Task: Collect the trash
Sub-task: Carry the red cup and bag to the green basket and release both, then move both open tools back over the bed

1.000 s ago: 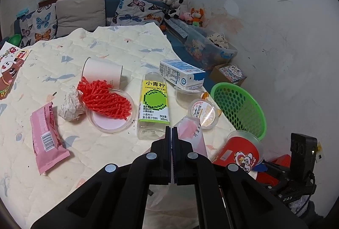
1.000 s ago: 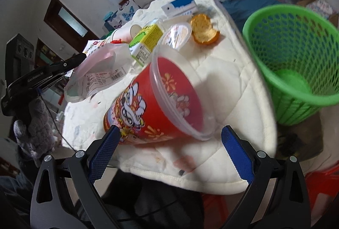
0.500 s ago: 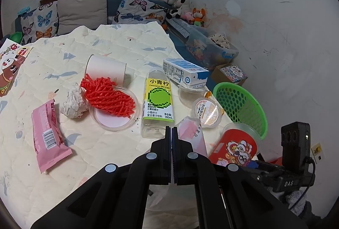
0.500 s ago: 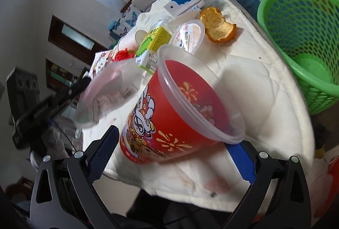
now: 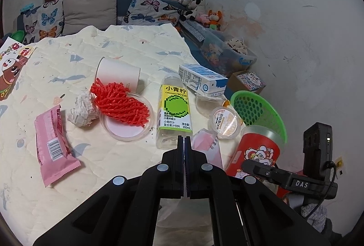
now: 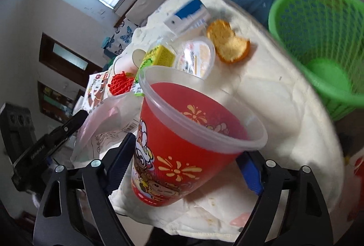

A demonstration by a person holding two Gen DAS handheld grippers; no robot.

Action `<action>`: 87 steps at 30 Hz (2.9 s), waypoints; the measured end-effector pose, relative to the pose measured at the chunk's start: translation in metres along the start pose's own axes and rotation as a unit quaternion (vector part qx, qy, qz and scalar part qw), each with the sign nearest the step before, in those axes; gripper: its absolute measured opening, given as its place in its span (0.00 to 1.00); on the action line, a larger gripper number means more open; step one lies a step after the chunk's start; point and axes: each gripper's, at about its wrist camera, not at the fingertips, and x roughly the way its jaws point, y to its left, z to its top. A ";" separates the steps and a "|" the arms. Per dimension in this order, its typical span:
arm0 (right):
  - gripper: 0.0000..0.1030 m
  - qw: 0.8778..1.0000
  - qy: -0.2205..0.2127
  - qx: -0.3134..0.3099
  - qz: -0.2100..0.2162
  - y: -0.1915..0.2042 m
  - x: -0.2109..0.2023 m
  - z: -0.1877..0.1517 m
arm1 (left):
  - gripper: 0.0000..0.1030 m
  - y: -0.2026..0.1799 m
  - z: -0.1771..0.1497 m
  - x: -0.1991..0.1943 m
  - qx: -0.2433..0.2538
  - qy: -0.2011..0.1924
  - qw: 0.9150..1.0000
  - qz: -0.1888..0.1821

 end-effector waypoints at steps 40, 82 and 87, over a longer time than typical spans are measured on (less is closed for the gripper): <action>0.76 0.959 -0.106 -0.060 -0.255 -0.142 -0.080 0.072 | 0.01 -0.202 0.079 0.138 0.114 0.068 0.985 -0.112; 0.86 0.937 -0.075 -0.080 -0.332 -0.166 -0.029 0.095 | 0.56 -0.052 0.050 0.039 0.039 -0.008 0.999 0.019; 0.86 0.939 -0.083 -0.088 -0.321 -0.150 -0.039 0.092 | 0.56 -0.021 0.042 0.028 0.017 -0.015 0.999 0.042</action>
